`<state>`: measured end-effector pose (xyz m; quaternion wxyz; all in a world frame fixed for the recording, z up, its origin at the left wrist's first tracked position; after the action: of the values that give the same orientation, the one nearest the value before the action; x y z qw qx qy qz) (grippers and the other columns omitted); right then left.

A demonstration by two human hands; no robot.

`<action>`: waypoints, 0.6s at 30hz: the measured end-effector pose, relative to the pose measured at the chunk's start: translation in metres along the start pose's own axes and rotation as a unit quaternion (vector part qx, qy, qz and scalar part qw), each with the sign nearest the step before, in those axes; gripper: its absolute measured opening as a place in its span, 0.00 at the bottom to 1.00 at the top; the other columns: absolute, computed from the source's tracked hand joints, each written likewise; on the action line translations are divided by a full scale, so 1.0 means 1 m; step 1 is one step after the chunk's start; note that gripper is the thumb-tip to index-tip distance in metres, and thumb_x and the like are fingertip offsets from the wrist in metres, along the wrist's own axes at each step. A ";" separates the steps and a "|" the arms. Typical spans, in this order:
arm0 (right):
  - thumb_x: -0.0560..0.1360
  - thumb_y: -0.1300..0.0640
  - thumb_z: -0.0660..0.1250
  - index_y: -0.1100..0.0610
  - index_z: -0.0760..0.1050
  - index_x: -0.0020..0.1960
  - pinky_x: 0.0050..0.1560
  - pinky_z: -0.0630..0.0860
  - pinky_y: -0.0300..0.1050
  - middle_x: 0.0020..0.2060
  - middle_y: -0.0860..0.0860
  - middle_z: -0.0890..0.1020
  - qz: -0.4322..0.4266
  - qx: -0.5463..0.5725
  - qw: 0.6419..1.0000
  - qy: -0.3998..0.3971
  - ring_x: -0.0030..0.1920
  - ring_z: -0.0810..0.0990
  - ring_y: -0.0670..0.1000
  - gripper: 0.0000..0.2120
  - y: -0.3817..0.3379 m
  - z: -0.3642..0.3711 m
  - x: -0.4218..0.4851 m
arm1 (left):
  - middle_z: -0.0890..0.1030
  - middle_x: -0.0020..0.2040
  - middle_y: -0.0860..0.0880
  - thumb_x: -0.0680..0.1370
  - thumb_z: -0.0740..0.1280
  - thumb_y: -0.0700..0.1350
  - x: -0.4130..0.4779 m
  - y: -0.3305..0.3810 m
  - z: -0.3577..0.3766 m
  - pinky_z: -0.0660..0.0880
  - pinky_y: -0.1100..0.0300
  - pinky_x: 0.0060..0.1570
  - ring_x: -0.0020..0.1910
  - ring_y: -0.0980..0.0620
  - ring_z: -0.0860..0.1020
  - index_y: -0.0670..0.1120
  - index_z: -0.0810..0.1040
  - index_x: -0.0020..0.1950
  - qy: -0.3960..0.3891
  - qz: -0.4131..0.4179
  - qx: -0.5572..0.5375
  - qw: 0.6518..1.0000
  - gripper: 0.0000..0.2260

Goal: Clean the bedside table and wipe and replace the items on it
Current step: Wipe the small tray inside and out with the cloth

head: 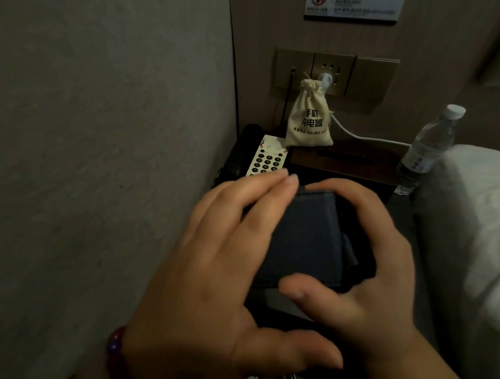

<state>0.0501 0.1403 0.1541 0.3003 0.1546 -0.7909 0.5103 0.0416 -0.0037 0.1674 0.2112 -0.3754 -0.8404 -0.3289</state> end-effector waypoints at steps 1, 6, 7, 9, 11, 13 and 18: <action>0.66 0.30 0.64 0.52 0.71 0.59 0.50 0.73 0.37 0.52 0.41 0.77 -0.008 -0.002 1.000 0.000 0.51 0.79 0.45 0.32 -0.003 0.002 0.000 | 0.67 0.69 0.52 0.74 0.49 0.71 0.000 0.003 0.002 0.64 0.61 0.66 0.68 0.49 0.68 0.45 0.67 0.72 0.006 -0.015 -0.010 1.000 0.38; 0.69 0.30 0.60 0.53 0.71 0.61 0.52 0.74 0.43 0.55 0.48 0.78 -0.002 0.059 0.998 0.019 0.56 0.79 0.50 0.32 -0.010 0.010 -0.006 | 0.73 0.56 0.49 0.79 0.45 0.64 0.001 0.008 -0.005 0.65 0.71 0.58 0.60 0.60 0.71 0.41 0.76 0.62 0.117 -0.033 -0.029 0.992 0.32; 0.69 0.29 0.59 0.53 0.71 0.63 0.53 0.75 0.47 0.57 0.50 0.78 0.006 0.087 0.996 0.016 0.57 0.78 0.53 0.33 -0.008 0.012 -0.008 | 0.73 0.56 0.50 0.80 0.45 0.61 0.003 0.006 -0.006 0.64 0.74 0.57 0.59 0.65 0.70 0.41 0.75 0.61 0.129 -0.025 -0.029 0.991 0.30; 0.71 0.29 0.57 0.55 0.70 0.66 0.56 0.74 0.54 0.61 0.53 0.76 0.024 0.116 0.993 0.005 0.61 0.76 0.55 0.36 0.005 0.017 -0.016 | 0.71 0.55 0.53 0.82 0.48 0.51 0.005 -0.002 -0.011 0.63 0.77 0.56 0.58 0.71 0.69 0.42 0.73 0.60 0.171 -0.031 -0.038 0.984 0.20; 0.71 0.28 0.56 0.54 0.68 0.68 0.59 0.73 0.57 0.63 0.52 0.76 0.066 0.114 0.991 -0.009 0.63 0.75 0.55 0.37 0.024 0.023 -0.029 | 0.71 0.55 0.53 0.79 0.50 0.45 0.007 -0.004 -0.013 0.63 0.76 0.57 0.57 0.72 0.69 0.42 0.73 0.59 0.201 -0.024 -0.031 0.979 0.16; 0.70 0.27 0.56 0.52 0.66 0.70 0.60 0.72 0.58 0.64 0.51 0.75 0.091 0.122 0.988 -0.019 0.64 0.74 0.54 0.38 0.031 0.027 -0.037 | 0.72 0.55 0.52 0.82 0.45 0.54 0.005 -0.001 -0.011 0.64 0.74 0.57 0.58 0.69 0.70 0.42 0.73 0.59 0.203 -0.004 -0.035 0.978 0.23; 0.68 0.27 0.58 0.58 0.63 0.72 0.63 0.71 0.53 0.66 0.54 0.73 0.025 0.129 0.991 -0.029 0.66 0.73 0.53 0.44 0.006 0.022 -0.017 | 0.75 0.55 0.49 0.82 0.42 0.58 -0.001 -0.001 0.001 0.66 0.71 0.56 0.58 0.62 0.73 0.38 0.77 0.58 0.194 -0.014 -0.058 0.979 0.32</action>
<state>0.0533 0.1219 0.1323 0.2422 0.1870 -0.7302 0.6109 0.0414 -0.0038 0.1661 0.3433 -0.3041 -0.7681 -0.4468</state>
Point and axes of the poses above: each hand's wrist, its own x-axis towards the middle knuckle, its own z-axis out of the palm, y = z × x, the point moved 4 cm from there along x, towards the middle knuckle
